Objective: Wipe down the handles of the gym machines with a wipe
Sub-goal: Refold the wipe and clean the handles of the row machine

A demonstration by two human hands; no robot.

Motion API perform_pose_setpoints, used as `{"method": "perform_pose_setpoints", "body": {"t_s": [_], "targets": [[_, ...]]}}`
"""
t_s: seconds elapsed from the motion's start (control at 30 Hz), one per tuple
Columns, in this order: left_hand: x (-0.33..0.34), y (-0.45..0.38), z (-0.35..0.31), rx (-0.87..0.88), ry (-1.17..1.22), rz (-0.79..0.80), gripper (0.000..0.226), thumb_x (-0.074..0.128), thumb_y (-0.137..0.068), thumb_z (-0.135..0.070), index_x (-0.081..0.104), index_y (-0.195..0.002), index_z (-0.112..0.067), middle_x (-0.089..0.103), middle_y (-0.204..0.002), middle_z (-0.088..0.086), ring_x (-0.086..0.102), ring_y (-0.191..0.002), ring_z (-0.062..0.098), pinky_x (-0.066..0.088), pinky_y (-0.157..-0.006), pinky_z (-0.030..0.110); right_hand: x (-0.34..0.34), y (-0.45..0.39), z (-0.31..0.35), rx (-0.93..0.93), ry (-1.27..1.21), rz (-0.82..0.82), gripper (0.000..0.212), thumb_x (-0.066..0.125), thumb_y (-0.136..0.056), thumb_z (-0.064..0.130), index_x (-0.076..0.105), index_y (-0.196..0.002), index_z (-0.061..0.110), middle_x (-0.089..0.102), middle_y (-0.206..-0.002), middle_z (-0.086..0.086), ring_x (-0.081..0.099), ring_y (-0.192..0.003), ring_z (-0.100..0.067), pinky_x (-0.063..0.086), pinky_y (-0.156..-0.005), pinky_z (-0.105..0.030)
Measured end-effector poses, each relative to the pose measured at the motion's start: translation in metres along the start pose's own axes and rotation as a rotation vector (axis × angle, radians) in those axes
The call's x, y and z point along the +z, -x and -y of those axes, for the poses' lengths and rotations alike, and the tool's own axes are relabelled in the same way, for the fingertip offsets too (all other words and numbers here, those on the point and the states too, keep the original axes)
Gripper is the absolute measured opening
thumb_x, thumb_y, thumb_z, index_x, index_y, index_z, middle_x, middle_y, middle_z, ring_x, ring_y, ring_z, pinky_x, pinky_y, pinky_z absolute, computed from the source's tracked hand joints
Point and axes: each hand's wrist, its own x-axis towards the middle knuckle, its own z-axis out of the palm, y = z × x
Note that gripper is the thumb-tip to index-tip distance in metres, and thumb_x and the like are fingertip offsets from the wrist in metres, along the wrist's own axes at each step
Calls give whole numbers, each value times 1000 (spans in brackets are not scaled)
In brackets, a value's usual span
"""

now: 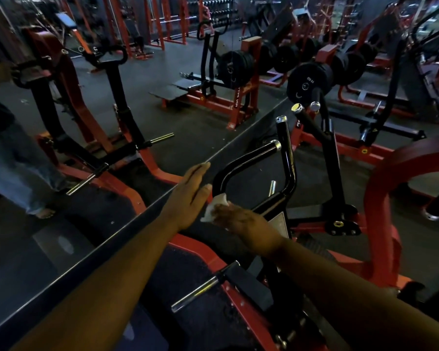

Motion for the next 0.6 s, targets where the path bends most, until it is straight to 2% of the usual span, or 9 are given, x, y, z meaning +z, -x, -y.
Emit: {"method": "perform_pose_setpoints", "body": {"t_s": [0.07, 0.1, 0.13, 0.17, 0.23, 0.3, 0.37, 0.5, 0.6], "targets": [[4, -9, -2, 6, -19, 4, 68, 36, -101, -57, 37, -158, -20, 35, -161, -2, 41, -144, 15, 38, -119, 46, -24, -6, -10, 154, -31, -236, 37, 42, -106, 19, 52, -140, 7, 52, -147, -14, 35, -147, -10, 40, -115, -42], [6, -13, -5, 0, -7, -9, 68, 37, -101, -56, 39, -157, -18, 38, -159, 0, 44, -142, 16, 39, -118, 46, -35, -14, -15, 276, -54, -378, 39, 43, -105, 13, 50, -143, 8, 51, -148, -11, 38, -146, -11, 42, -114, -42], [8, -17, -7, -17, 16, -30, 67, 37, -101, -55, 41, -155, -17, 40, -156, 1, 46, -140, 17, 40, -117, 46, -45, -24, -18, 380, -79, -472, 43, 43, -103, 5, 48, -145, 8, 48, -150, -8, 39, -146, -13, 42, -115, -42], [10, -20, -10, -38, 48, -55, 66, 38, -100, -55, 42, -154, -17, 41, -154, 2, 48, -138, 17, 40, -117, 45, -50, -34, -17, 436, -92, -497, 47, 44, -101, -2, 47, -147, 7, 45, -154, -6, 37, -148, -14, 39, -118, -42], [13, -28, -17, -81, 93, -79, 62, 40, -102, -50, 43, -154, -17, 42, -153, 3, 49, -136, 17, 40, -118, 44, -41, -46, -9, 378, -58, -349, 52, 45, -100, -5, 41, -151, 7, 32, -161, -6, 24, -153, -15, 32, -122, -37], [16, -31, -21, -93, 92, -50, 56, 41, -105, -45, 42, -154, -19, 40, -155, 2, 46, -139, 15, 41, -117, 45, -9, -36, 4, 291, -23, -170, 51, 39, -101, 2, 42, -152, 5, 21, -165, -13, 13, -156, -23, 32, -122, -36], [19, -32, -24, -68, 60, -25, 57, 42, -104, -46, 41, -155, -21, 40, -156, 0, 44, -141, 14, 42, -117, 45, 16, -13, 13, 279, -74, -121, 47, 40, -102, 7, 49, -147, 3, 29, -163, -15, 22, -154, -30, 37, -119, -45], [26, -34, -27, -38, -80, 24, 54, 47, -107, -40, 37, -156, -19, 38, -159, 4, 41, -144, 19, 39, -118, 46, 18, 44, 7, 217, -151, 17, 46, 45, -100, 8, 54, -145, 6, 40, -159, -10, 26, -153, -23, 29, -123, -35], [30, -41, -32, -35, -196, 62, 61, 44, -106, -49, 33, -158, -21, 37, -160, 5, 42, -144, 23, 42, -115, 49, -10, 73, -6, 197, -103, 133, 46, 45, -100, 12, 55, -145, 12, 46, -157, -7, 32, -151, -16, 36, -119, -40]]}}
